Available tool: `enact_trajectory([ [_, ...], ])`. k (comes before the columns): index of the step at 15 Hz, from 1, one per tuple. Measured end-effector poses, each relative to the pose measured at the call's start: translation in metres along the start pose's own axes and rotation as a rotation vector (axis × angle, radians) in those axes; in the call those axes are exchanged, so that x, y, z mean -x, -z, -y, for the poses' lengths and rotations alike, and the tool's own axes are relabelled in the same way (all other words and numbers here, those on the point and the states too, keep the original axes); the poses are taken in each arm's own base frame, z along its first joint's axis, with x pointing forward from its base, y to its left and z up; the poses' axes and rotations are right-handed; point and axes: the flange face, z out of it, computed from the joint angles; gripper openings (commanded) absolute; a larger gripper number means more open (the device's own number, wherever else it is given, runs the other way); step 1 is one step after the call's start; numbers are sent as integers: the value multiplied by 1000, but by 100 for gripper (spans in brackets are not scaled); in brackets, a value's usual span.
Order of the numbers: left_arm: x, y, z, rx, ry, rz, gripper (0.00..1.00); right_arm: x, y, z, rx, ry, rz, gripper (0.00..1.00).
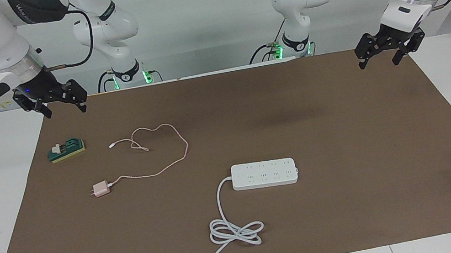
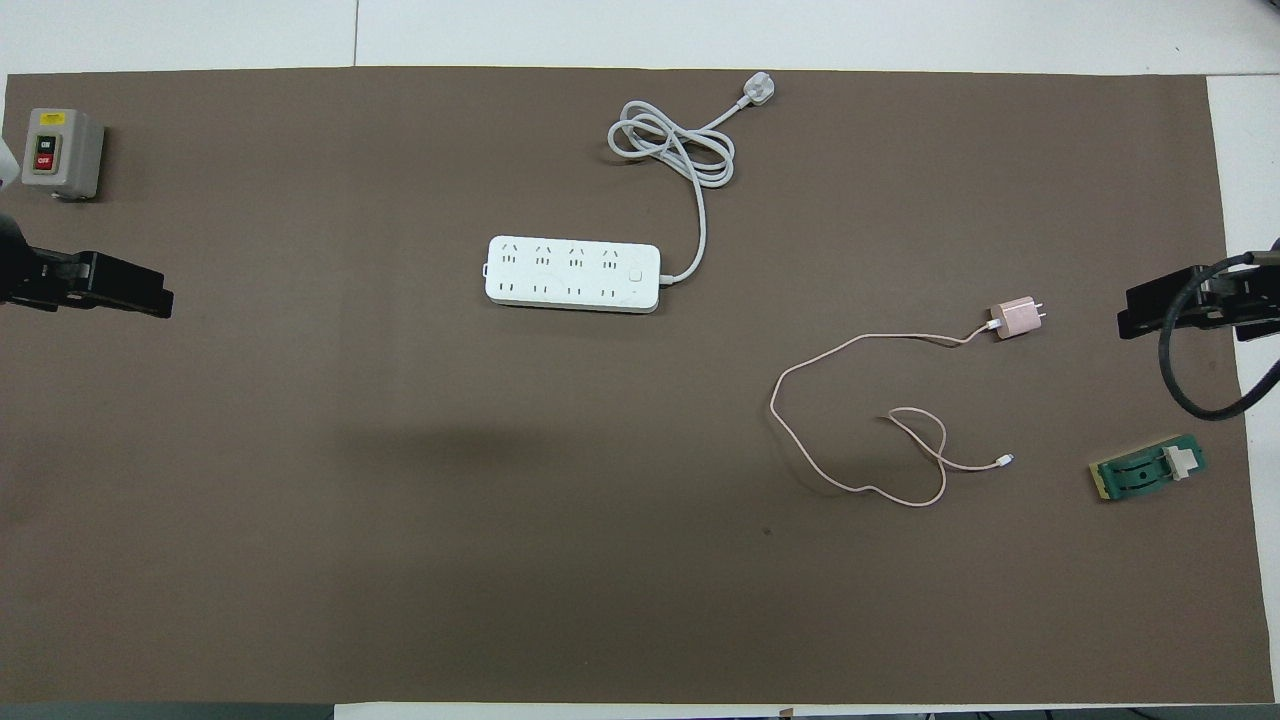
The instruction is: Plug charger into power strip
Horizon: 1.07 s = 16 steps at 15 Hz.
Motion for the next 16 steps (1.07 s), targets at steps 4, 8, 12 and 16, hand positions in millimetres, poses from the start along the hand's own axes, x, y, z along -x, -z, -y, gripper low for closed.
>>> enact_trajectory([
  [4, 0, -1, 0, 0, 0, 1, 100, 0, 0, 0, 0, 1, 1, 100],
  [8, 0, -1, 0, 0, 0, 1, 100, 0, -1, 1, 0, 1, 3, 100],
  [12, 0, -1, 0, 0, 0, 1, 100, 1, -2, 1, 0, 1, 12, 100],
  [16, 0, 0, -1, 0, -2, 1, 100, 1, -5, 6, 1, 10, 17, 100],
])
